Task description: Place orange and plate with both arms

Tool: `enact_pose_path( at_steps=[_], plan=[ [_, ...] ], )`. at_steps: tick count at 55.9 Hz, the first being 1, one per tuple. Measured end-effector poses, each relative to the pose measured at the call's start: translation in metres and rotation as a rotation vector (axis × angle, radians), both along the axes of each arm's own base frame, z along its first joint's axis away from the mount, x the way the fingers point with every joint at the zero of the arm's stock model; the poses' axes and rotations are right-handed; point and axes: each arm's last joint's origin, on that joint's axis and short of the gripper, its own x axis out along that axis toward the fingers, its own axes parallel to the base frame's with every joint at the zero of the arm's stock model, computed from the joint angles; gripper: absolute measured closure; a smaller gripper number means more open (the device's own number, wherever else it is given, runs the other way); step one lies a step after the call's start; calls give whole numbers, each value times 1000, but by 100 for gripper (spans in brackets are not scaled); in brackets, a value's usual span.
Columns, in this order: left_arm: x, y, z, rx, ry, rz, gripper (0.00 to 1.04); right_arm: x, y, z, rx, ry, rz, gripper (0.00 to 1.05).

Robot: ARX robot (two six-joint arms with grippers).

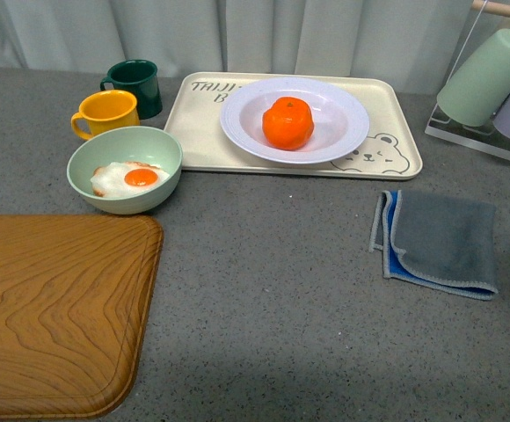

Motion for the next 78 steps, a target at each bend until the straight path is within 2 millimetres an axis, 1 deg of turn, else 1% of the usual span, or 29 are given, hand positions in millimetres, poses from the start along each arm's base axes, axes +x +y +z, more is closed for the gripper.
enact_pose_path(
  at_steps=[29, 34, 39, 46, 52, 54, 55, 57, 58, 60, 67, 71, 72, 74, 76, 78],
  plan=[
    [0, 0, 0, 0, 0, 0, 7, -10, 0, -1, 0, 0, 0, 104],
    [0, 0, 0, 0, 0, 0, 7, -17, 0, -5, 0, 34, 3, 104],
    [0, 0, 0, 0, 0, 0, 7, -20, 0, -3, 0, 2, 3, 104],
    [0, 0, 0, 0, 0, 0, 7, -20, 0, -3, 0, 5, 3, 103],
    [0, 0, 0, 0, 0, 0, 7, -20, 0, -3, 0, 5, 3, 87],
    [0, 0, 0, 0, 0, 0, 7, -20, 0, -3, 0, 5, 3, 80],
    [0, 0, 0, 0, 0, 0, 7, -20, 0, -3, 0, 5, 3, 78],
    [0, 0, 0, 0, 0, 0, 7, -20, 0, -3, 0, 5, 3, 71],
    [0, 0, 0, 0, 0, 0, 7, -20, 0, -3, 0, 5, 3, 69],
    [0, 0, 0, 0, 0, 0, 7, -20, 0, -3, 0, 5, 3, 62],
    [0, 0, 0, 0, 0, 0, 7, -20, 0, -3, 0, 5, 3, 30],
    [0, 0, 0, 0, 0, 0, 7, -20, 0, -3, 0, 5, 3, 17],
    [0, 0, 0, 0, 0, 0, 7, -20, 0, -3, 0, 5, 3, 16],
    [0, 0, 0, 0, 0, 0, 7, -20, 0, -3, 0, 5, 3, 9],
    [0, 0, 0, 0, 0, 0, 7, -20, 0, -3, 1, 5, 3, 7],
    [0, 0, 0, 0, 0, 0, 7, -20, 0, -3, 0, 5, 3, 10]
  ],
)
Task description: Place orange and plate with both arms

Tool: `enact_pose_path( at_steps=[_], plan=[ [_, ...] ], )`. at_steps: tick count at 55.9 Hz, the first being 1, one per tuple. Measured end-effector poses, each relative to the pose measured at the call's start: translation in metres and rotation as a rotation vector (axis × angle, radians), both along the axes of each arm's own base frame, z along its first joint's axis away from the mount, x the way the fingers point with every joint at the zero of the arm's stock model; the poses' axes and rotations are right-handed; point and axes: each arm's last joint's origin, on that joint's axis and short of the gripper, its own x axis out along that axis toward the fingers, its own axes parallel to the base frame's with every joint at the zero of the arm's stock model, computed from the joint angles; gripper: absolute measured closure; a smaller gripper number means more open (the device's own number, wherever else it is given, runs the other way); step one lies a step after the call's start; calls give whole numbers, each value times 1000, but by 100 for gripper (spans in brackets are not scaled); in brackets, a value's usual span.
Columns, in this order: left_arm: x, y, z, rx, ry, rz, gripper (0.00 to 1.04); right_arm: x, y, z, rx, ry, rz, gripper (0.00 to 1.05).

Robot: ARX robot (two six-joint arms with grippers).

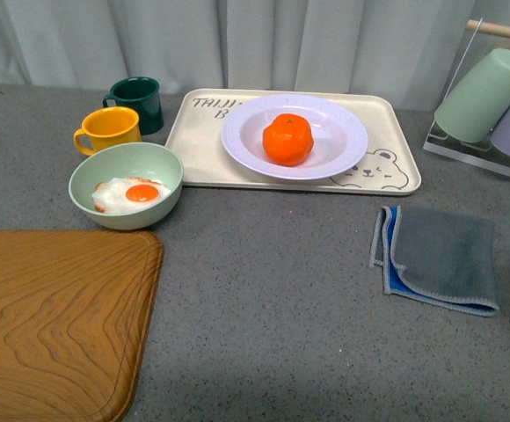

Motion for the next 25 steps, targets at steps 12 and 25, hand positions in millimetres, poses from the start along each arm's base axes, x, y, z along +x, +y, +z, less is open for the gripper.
enact_pose_path(
  at_steps=[12, 25],
  plan=[
    [0, 0, 0, 0, 0, 0, 7, 0, 0, 0, 0, 0, 0, 9],
    [0, 0, 0, 0, 0, 0, 7, 0, 0, 0, 0, 0, 0, 9]
  ],
)
